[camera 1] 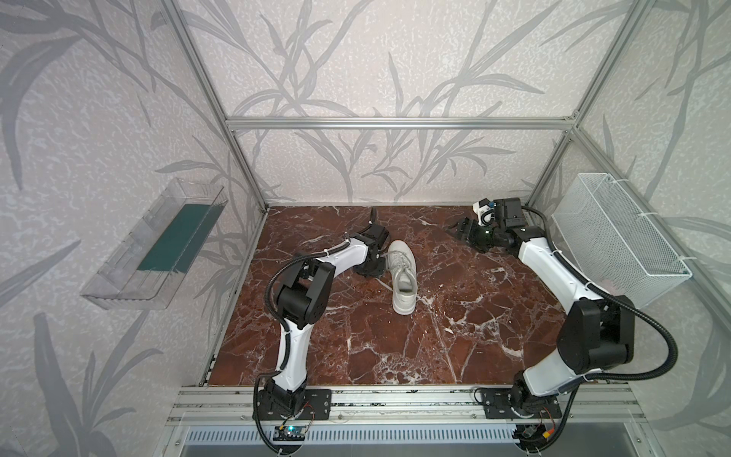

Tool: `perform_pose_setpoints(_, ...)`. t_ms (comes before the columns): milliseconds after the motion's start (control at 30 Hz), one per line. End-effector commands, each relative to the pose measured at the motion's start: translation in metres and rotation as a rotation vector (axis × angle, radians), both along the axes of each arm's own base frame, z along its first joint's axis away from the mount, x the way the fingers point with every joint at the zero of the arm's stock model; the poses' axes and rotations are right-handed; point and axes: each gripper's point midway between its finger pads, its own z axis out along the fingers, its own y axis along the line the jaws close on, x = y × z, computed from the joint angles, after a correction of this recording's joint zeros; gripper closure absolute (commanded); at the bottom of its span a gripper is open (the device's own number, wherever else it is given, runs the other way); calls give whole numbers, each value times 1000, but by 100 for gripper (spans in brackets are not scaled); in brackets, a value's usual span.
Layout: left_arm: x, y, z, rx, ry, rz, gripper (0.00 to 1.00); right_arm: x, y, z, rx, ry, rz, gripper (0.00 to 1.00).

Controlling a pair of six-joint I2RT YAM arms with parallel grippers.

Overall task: Tie the shoes
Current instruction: 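Lower the left gripper onto the lace beside the sneaker and grasp it, then lift the lace with the left gripper over the sneaker toward the right gripper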

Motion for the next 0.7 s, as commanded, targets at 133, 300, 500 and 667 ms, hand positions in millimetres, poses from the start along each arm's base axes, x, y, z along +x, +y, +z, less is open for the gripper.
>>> perform_pose_setpoints(133,-16,10,20,5,15,3,100,-14,-5,7,-12,-18,-4,17)
perform_pose_setpoints(300,-34,15,43,-45,32,-7,100,-17,-5,8,-11,-18,-3,17)
perform_pose_setpoints(500,-58,22,63,-90,48,-13,100,-21,-6,10,-10,-24,-12,17)
perform_pose_setpoints(667,-69,23,95,-135,35,-39,100,-24,-8,11,-17,-25,-19,17)
